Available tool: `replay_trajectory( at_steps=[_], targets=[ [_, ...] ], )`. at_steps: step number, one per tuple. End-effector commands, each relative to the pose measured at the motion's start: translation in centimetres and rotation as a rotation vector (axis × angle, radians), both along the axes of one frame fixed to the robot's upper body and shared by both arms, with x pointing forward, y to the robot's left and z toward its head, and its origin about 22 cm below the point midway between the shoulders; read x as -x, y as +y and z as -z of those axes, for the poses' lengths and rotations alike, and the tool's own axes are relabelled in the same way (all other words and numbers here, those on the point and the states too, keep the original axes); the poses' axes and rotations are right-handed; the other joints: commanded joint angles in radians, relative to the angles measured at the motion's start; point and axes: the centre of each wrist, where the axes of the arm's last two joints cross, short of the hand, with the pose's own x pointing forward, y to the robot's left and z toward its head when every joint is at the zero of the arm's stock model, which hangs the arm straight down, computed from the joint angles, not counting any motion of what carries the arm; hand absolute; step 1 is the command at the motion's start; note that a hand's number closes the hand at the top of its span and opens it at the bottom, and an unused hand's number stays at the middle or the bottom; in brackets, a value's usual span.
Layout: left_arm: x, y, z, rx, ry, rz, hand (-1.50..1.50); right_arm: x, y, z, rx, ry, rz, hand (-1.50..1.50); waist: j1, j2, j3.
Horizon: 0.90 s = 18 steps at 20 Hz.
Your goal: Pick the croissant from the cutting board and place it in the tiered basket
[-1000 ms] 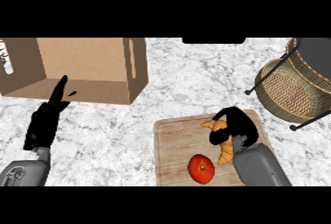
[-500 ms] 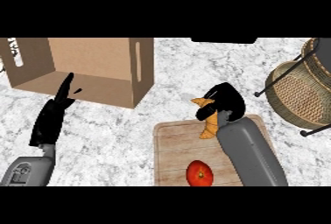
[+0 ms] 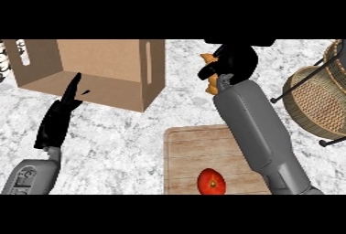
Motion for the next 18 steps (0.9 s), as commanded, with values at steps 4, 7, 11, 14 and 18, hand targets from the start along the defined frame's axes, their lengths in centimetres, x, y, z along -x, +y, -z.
replay_trajectory(
  at_steps=[4,7,11,14,18],
  targets=[
    [-0.1,0.9,-0.8,0.0,-0.018,-0.03,0.0,-2.2,1.3,-5.7,0.089,-0.32,0.264,1.5,-0.015,-0.007,0.001],
    [0.6,-0.2,0.7,0.006,0.004,-0.034,0.0,-2.5,3.0,-10.3,0.17,-0.361,0.312,1.5,-0.023,-0.012,0.0],
    [0.9,2.4,0.6,-0.017,-0.001,-0.057,0.0,-4.1,1.3,-11.7,0.318,-0.299,0.385,1.5,-0.036,-0.011,0.0],
    [1.1,1.6,0.6,-0.003,0.004,-0.06,0.0,-4.4,0.8,-14.7,0.325,-0.246,0.389,1.5,-0.043,-0.014,0.001],
    [1.4,1.9,0.9,0.01,0.011,-0.064,0.0,-4.3,0.1,-14.6,0.225,-0.287,0.341,1.5,-0.06,-0.018,0.003]
  ],
)
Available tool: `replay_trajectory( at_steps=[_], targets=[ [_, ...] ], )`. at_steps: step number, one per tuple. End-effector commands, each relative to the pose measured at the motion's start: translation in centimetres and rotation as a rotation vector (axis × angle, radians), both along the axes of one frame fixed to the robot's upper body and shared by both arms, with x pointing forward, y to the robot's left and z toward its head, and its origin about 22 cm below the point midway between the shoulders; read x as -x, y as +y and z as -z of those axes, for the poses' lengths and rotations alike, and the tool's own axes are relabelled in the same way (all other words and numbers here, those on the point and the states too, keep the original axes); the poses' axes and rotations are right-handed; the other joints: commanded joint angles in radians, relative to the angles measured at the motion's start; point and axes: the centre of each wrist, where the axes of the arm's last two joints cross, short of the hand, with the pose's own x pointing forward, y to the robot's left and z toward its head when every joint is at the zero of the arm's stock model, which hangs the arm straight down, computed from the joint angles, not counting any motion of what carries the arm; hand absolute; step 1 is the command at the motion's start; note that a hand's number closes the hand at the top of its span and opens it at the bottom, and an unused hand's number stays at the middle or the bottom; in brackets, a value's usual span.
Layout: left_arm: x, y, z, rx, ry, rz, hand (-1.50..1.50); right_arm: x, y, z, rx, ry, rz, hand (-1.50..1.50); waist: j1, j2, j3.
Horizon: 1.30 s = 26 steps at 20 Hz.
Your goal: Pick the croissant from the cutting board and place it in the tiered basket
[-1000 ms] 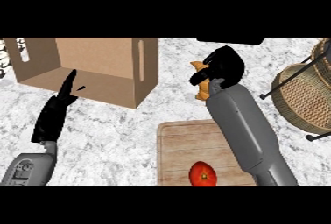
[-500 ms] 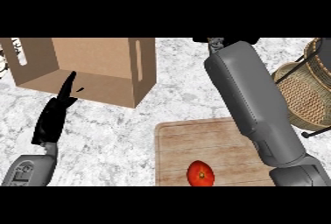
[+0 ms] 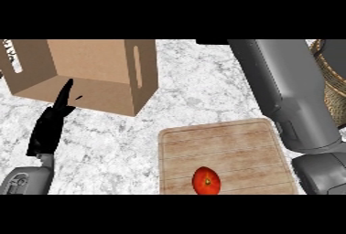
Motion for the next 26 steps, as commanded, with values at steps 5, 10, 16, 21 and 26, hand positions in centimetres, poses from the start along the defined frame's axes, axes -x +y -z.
replay_trajectory(
  at_steps=[5,10,16,21,26],
  targets=[
    [-0.5,1.1,-1.5,-0.001,-0.009,-0.027,0.0,-1.2,-4.0,-1.1,-0.05,0.059,0.089,1.5,-0.014,-0.001,0.001],
    [-0.1,1.9,-1.6,-0.011,-0.015,-0.044,0.0,-2.3,-7.5,1.3,0.087,0.176,0.21,1.5,-0.013,-0.001,0.0],
    [0.9,-0.6,0.9,-0.006,0.007,-0.041,0.0,-2.6,-12.2,1.7,0.215,0.302,0.362,1.5,-0.026,-0.005,0.0],
    [0.1,0.8,-1.6,-0.013,-0.003,-0.048,0.0,-1.5,-14.3,1.7,0.222,0.325,0.338,1.5,-0.035,-0.01,0.001],
    [1.8,1.5,-0.5,-0.006,0.002,-0.046,0.0,-0.4,-19.1,2.8,0.149,0.35,0.25,1.5,-0.027,-0.008,0.001]
  ],
)
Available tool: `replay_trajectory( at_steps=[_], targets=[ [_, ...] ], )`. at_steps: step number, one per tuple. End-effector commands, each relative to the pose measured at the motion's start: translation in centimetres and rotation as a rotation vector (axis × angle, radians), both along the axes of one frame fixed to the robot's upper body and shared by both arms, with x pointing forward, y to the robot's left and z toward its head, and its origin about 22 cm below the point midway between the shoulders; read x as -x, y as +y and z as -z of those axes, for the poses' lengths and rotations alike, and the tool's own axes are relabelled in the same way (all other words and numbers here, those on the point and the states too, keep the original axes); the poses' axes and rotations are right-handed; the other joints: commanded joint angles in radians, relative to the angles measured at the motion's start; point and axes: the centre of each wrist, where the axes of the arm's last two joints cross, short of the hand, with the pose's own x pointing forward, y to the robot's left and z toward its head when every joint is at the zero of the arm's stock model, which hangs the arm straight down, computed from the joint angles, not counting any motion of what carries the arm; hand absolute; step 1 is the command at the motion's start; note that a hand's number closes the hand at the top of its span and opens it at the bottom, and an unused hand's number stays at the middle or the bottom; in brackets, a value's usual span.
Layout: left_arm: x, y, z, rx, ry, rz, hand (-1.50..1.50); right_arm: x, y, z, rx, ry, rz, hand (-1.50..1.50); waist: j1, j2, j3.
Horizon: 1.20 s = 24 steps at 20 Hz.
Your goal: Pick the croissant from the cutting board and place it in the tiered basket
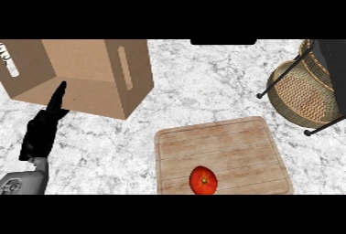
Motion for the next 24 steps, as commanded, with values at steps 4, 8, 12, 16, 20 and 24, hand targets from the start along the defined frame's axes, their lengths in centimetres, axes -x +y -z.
replay_trajectory(
  at_steps=[4,8,12,16,20,24],
  targets=[
    [-0.9,-0.3,-0.5,-0.006,-0.028,-0.011,0.0,1.6,-2.2,1.3,-0.137,0.021,-0.043,1.5,-0.006,0.002,0.004],
    [-1.0,-0.5,-0.8,-0.018,-0.039,-0.019,0.0,2.4,-3.7,4.3,-0.203,0.027,-0.052,1.5,-0.003,0.003,0.004],
    [0.1,0.0,0.9,-0.009,-0.014,-0.014,0.0,3.2,-5.6,6.6,-0.451,-0.093,0.038,-1.5,-0.004,0.003,0.004],
    [-1.7,1.2,0.0,-0.021,-0.025,-0.007,0.0,4.2,-4.4,6.0,-0.455,-0.088,-0.01,-1.5,-0.007,0.003,0.003],
    [-0.7,0.7,-0.2,-0.011,-0.021,0.001,0.0,5.7,-5.3,9.5,-0.427,-0.287,-0.019,-1.5,0.002,0.005,0.004],
    [-1.1,0.2,-0.5,-0.005,-0.01,-0.014,0.0,7.4,-5.7,4.2,-0.379,-0.392,-0.026,-1.5,-0.004,0.001,0.003]
  ],
)
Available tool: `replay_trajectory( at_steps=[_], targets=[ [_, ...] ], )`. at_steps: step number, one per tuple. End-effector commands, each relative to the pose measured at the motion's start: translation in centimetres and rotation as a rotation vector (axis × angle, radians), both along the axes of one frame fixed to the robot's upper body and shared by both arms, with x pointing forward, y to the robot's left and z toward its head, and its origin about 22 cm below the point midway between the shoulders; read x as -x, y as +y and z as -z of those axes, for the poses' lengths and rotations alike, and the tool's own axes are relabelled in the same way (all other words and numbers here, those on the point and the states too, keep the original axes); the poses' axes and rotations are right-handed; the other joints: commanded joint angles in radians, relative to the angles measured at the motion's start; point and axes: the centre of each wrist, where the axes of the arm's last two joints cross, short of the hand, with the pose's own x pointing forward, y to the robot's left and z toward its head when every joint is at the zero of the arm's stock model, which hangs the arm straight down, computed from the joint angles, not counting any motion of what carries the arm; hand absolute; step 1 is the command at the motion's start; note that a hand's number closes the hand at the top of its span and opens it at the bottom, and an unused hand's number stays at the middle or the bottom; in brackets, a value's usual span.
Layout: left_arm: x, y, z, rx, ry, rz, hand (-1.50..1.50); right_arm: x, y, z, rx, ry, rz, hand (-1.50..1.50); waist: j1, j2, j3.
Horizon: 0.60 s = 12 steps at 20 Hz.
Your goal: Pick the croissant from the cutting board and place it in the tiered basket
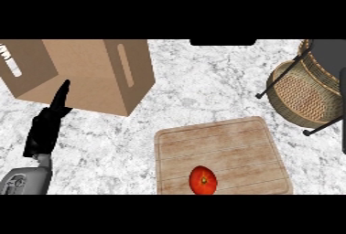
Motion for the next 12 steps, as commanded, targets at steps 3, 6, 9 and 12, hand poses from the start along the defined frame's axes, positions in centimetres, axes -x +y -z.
replay_trajectory(
  at_steps=[3,6,9,12],
  targets=[
    [-1.3,0.8,0.6,-0.005,-0.027,-0.041,0.0,2.1,0.1,-0.7,0.076,-0.149,0.038,-1.5,-0.001,0.009,0.005],
    [-0.3,0.6,0.3,-0.004,-0.027,-0.034,0.0,4.6,1.1,-4.8,0.052,-0.184,0.12,-1.5,-0.011,0.002,0.004],
    [-0.2,0.4,-1.2,-0.02,-0.038,-0.042,0.0,7.1,0.4,-4.3,-0.028,-0.217,0.163,-1.5,-0.014,0.0,0.005],
    [0.4,1.5,-0.6,-0.031,-0.026,-0.056,0.0,10.4,-0.7,-5.8,-0.114,-0.231,0.173,-1.5,-0.033,-0.008,0.005]
  ],
)
